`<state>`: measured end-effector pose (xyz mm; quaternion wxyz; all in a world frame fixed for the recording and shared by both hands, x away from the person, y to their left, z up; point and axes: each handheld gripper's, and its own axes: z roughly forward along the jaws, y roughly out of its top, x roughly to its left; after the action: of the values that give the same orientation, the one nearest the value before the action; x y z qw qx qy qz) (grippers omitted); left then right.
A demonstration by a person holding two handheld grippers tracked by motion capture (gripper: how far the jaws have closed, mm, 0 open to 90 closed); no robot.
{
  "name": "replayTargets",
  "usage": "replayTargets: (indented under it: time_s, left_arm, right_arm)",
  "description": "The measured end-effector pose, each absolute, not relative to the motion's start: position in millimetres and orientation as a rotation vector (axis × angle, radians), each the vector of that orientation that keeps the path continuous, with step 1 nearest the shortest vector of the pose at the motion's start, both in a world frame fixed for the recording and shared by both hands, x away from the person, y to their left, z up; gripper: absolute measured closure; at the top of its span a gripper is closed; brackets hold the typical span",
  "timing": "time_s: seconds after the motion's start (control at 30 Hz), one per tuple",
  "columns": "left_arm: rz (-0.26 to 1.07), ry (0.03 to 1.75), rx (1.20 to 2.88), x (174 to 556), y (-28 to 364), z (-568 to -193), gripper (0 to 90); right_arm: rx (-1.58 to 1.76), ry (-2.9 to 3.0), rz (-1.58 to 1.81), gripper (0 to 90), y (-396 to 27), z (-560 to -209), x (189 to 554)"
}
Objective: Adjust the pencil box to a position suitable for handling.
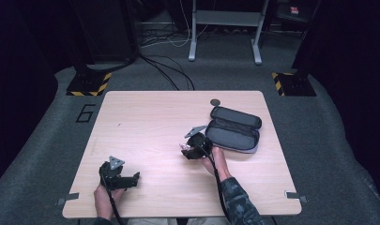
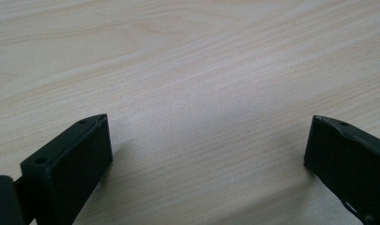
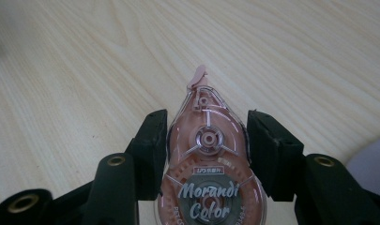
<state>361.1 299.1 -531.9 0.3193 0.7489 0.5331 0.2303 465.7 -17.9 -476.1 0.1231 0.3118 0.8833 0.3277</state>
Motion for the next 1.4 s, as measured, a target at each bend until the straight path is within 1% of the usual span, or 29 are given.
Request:
replayTargets:
  time_s: [0.4,0.57,0.97,1.4]
  left_arm:
    - [0.604,1.403,1.968,361.1,299.0,-531.9,1.0]
    - [0.605,1.402,1.969,361.2,299.1,-531.9,1.0]
    - [0.603,1.403,1.968,361.0,299.0,-531.9,1.0]
    - [0.603,1.403,1.968,361.0,298.9,-531.9,1.0]
  right_arm:
    - [0.966,2.521,0.963,49.9,-49.5,-453.0,439.8]
    - [1.03,2.486,0.95,49.8,-75.1,-450.0,425.1]
    - [1.189,2.42,0.883,49.8,-124.8,-459.6,396.9]
    - [1.356,2.347,0.785,49.8,-158.6,-476.9,377.0]
